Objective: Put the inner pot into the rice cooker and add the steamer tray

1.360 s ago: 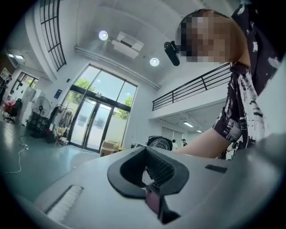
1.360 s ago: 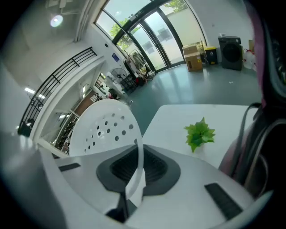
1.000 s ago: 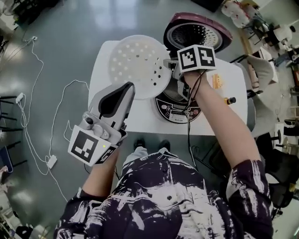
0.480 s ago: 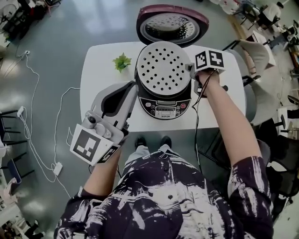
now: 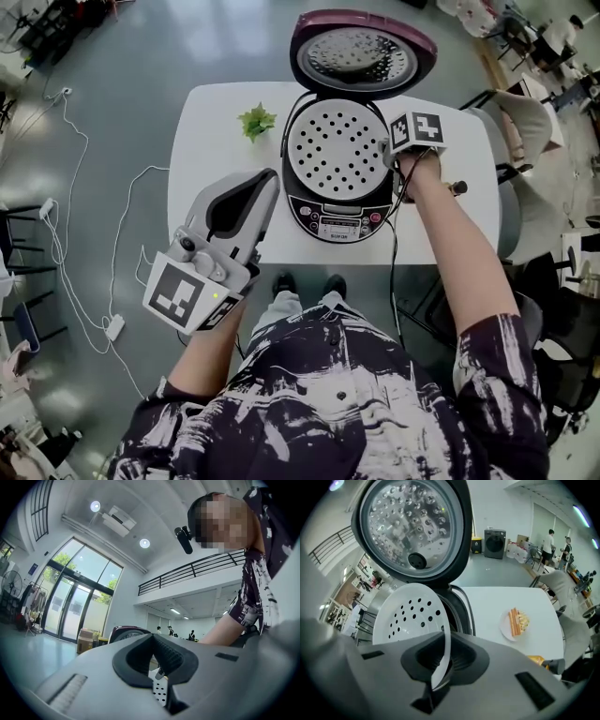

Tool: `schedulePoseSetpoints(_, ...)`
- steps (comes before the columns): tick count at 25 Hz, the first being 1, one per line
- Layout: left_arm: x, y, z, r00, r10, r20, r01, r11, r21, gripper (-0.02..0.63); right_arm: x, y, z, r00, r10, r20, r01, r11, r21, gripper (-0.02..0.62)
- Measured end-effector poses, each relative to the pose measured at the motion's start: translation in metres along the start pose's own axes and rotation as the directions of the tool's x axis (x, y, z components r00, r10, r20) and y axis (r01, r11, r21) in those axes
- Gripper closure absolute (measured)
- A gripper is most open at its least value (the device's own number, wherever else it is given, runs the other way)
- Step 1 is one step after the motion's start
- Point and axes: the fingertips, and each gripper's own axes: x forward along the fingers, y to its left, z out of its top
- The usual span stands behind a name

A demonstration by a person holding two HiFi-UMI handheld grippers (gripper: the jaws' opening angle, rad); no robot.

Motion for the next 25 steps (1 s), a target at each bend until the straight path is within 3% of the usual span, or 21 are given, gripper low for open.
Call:
schedulePoseSetpoints(6, -0.002, 0.007, 0.001, 1.000, 0.009, 0.002, -0.009, 1.000, -0.008, 0.601, 0.002, 0.001, 0.006, 0.996, -0.077, -0.040, 0.071, 0.990, -0.123, 0.577)
schedulePoseSetpoints(12, -0.001, 0.003, 0.002, 1.000, -0.008, 0.008, 0.008, 1.000, -0.012, 0.601, 0.004, 0.002, -0.005, 0.987, -0.134, -0.094, 0.097, 0.942, -0.320, 0.526)
schedulePoseSetpoints(20, 0.005, -0.011, 0.005, 0.999, -0.039, 0.015, 0.039, 0.999, -0.010, 0.601, -0.007, 0.000, -0.016, 0.986, -0.114, -0.118, 0.059, 0.916, -0.398, 0.444)
schedulePoseSetpoints(25, 0.010, -0.025, 0.009, 0.998, -0.063, 0.016, 0.063, 0.998, -0.002, 0.601, -0.026, -0.005, -0.004, 0.989, -0.141, -0.049, 0.105, 0.889, -0.446, 0.443)
